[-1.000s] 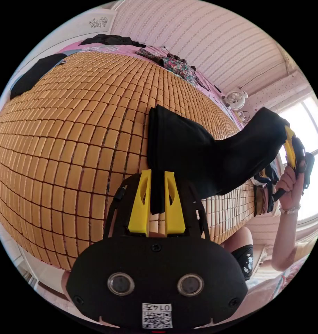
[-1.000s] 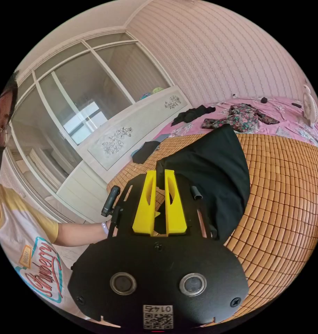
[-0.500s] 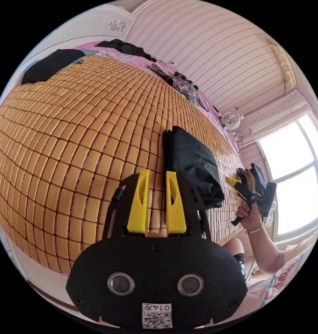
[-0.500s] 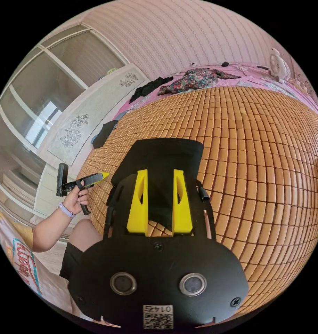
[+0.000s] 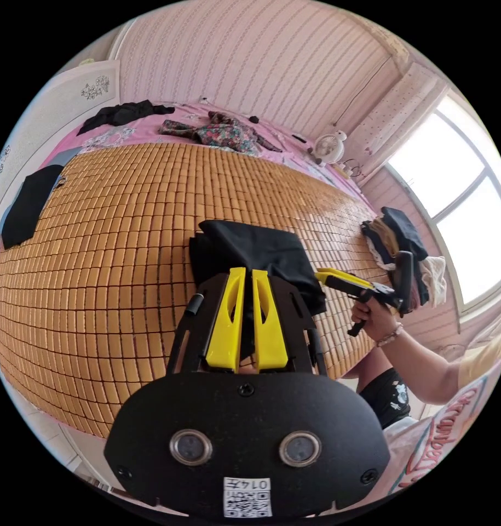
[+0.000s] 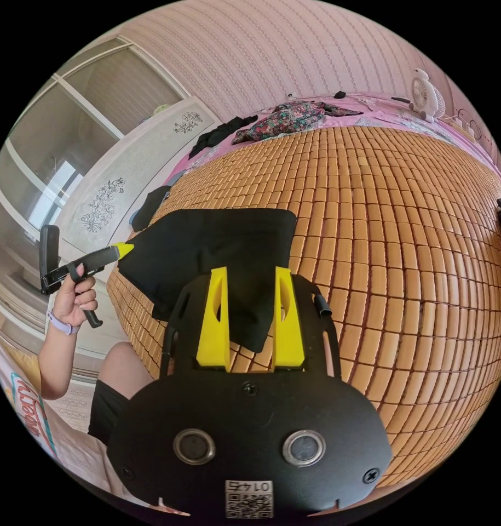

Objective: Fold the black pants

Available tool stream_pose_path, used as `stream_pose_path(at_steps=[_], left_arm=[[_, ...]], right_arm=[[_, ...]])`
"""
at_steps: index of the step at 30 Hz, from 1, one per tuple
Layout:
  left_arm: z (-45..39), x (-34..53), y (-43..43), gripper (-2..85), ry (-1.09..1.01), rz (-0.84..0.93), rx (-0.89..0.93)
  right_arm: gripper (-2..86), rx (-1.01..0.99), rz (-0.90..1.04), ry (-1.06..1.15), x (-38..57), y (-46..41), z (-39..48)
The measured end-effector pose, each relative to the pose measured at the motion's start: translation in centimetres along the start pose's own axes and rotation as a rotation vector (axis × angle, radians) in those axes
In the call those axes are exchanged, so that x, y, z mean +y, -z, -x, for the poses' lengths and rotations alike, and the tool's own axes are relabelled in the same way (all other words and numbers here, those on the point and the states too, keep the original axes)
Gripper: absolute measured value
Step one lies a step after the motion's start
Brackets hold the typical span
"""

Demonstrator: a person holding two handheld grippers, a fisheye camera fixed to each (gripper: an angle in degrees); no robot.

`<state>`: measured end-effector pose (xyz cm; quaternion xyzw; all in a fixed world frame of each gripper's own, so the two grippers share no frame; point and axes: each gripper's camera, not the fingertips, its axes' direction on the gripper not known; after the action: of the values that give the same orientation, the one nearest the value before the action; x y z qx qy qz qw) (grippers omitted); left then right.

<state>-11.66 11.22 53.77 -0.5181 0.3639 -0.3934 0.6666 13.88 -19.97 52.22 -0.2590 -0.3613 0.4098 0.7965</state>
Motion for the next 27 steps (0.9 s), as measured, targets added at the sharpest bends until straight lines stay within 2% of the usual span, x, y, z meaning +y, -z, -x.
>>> stream_pose_path(at_steps=[2, 4, 5, 7, 10, 13, 16, 18, 21, 25, 27], left_arm=[[-0.1, 1.1, 0.8, 1.2, 0.015, -0.012, -0.004], [2.4, 3.4, -1.3, 1.9, 0.075, 0.028, -0.09], [3.3, 4.0, -2.4, 2.3, 0.093, 0.063, -0.114], [6.6, 5.6, -6.3, 4.1, 0.183, 0.242, -0.224], [5.9, 5.4, -4.5, 6.2, 0.089, 0.126, -0.173], [6.0, 4.4, -4.6, 7.3, 0.091, 0.029, -0.109], [7.0, 3.6, -8.1, 6.9, 0.116, 0.122, -0.037], [6.5, 4.5, -8.4, 6.6, 0.069, 0.055, -0.066], [7.4, 5.7, -7.9, 6.2, 0.16, 0.038, -0.013], [7.8, 7.9, -6.7, 4.6, 0.305, 0.103, 0.072], [6.2, 9.9, -5.6, 3.9, 0.346, 0.052, 0.099]], right_arm=[[12.7, -0.01, -0.015, -0.029, 0.5, 0.3, -0.2], [13.1, -0.015, -0.019, -0.05, 0.8, 0.1, -0.3], [13.4, -0.02, -0.021, -0.054, 1.0, -0.2, -0.2], [13.8, -0.013, -0.011, -0.051, 1.2, -0.9, 0.2], [11.8, -0.002, -0.002, -0.029, 1.2, -2.0, 1.2], [9.8, 0.016, -0.009, -0.01, 1.2, -2.7, 2.4], [7.8, 0.02, 0.011, -0.013, 1.1, -3.2, 3.4], [6.8, 0.021, 0.029, -0.007, 1.2, -3.4, 4.3], [5.0, 0.012, 0.121, 0.077, 0.5, -2.7, 6.8], [2.6, -0.055, 0.062, 0.245, -0.6, 2.1, 13.4], [2.4, -0.079, 0.041, 0.32, -0.9, 4.6, 16.8]])
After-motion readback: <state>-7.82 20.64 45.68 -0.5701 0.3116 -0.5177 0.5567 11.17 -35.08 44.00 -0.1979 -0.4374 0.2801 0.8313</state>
